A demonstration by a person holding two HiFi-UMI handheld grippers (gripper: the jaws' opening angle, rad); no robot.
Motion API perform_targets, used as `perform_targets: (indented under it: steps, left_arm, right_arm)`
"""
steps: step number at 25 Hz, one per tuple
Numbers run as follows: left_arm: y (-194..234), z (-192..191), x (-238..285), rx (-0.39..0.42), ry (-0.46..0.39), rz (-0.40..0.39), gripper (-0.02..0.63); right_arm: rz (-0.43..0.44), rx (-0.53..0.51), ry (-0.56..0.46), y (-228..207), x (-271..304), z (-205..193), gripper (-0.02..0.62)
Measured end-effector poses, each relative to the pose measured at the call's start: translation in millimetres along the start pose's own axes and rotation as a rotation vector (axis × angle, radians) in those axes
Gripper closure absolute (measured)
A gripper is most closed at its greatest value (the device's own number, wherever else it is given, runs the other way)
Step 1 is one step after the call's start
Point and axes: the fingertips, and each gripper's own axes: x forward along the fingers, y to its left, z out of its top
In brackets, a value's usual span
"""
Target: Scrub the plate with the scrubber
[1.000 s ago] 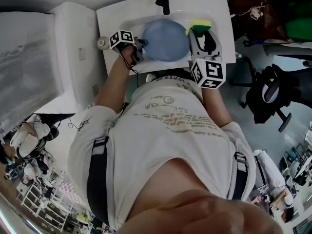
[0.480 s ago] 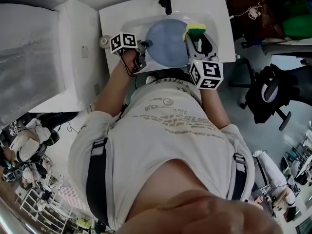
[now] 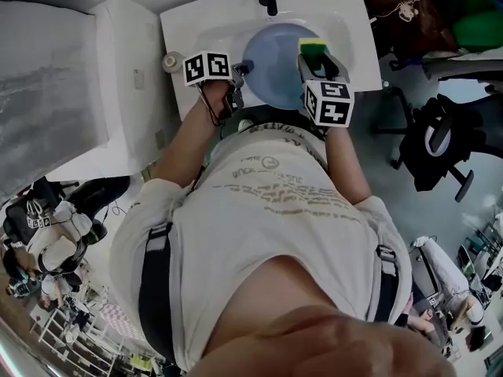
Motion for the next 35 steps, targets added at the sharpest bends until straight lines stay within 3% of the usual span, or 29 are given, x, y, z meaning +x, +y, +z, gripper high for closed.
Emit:
perform_targets:
  steps: [8,15,21,28,35]
  left_arm:
    - [-10,-5,-1,0.068,0.012,0.005,0.569]
    - [-15,-5,-1,0.121,0.006,0.023,0.571]
    - [-27,-8,-1,0.192,0.005,0.027,0.571]
    - [-42,-8,-2,0.304,-0.007,0.018,0.569]
    - [-46,-7,-2,0.346,-0.014,0.029,0.569]
  right_arm:
    - [0.004,-0.038,0.157,2,15,-25,0.394]
    - [-0.100,-0.016,0.255,-20,22,-43,0.393]
    - [-0.129,0.074,0.346,-35,22,-57,0.390]
    - [-0.137,0.205,0.391,-45,30,-62,0.385]
    - [-0.103,0.355,0.391,-43,43,-52,0.385]
